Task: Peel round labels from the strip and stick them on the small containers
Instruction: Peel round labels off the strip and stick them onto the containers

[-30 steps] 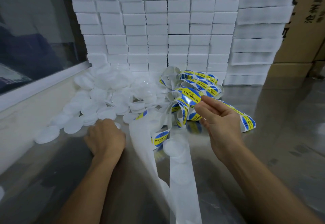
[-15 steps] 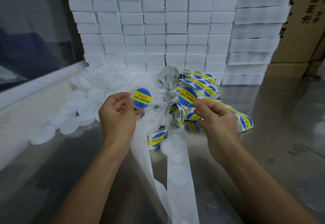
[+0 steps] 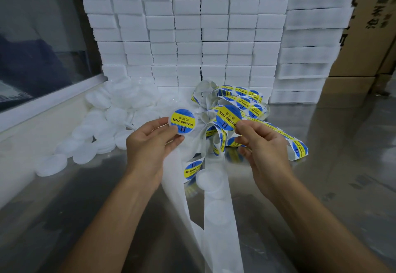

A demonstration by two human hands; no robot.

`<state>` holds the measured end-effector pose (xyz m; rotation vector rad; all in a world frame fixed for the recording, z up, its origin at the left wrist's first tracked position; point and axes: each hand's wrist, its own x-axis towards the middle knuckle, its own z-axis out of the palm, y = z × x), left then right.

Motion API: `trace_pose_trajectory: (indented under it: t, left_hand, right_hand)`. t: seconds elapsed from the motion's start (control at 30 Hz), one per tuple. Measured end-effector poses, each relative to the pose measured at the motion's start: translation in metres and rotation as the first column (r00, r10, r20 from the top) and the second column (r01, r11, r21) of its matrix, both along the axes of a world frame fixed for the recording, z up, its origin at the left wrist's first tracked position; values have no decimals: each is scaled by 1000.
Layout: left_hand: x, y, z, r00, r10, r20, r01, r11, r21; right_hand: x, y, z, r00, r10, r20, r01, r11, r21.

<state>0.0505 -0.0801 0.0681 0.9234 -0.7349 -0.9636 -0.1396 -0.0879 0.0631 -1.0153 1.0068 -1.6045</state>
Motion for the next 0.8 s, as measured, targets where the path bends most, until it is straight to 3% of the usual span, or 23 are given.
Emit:
trace_pose_trajectory:
  t: [0.07,0.13,0.27,0.33,0.4,0.53,0.6,0.67,0.8]
  left_hand:
    - [4,-4,-6,969,116,217,-111,993,-35]
    - [0,-5,-12,837,204,508,-159,979,-130]
    - [-23,0,-31,544,212,812,44,959,-279]
    - [-31,1,-36,511,238,826,101,938,-333]
    - [-34,0,-37,521,253,815,123,923,-365]
    - [-37,2,-38,493,288,821,138,906,-401]
    - [-36,2,-38,519,316,794,104,899,-426]
    - [-34,2,-36,507,367,780,43,893,-448]
    - [-14,-8,-34,528,470,707,-214,880,-424]
  right_hand:
    - [0,0,0,1000,-10,6,10,1000,11]
    - [-1,0,0,1000,-16,6,16,1000,18]
    - [-1,-1,0,1000,-31,7,31,999,8]
    - [-3,-2,-2,995,-77,-62,73,995,-66]
    - [-2,-2,-5,965,-112,-235,70,981,-180]
    - [5,1,-16,874,-10,-486,-123,963,-242]
    - [6,0,-21,802,-48,-596,-142,953,-268]
    - [5,-2,-24,790,-69,-609,-138,948,-287]
    - [-7,-10,-22,857,-144,-494,-12,954,-300]
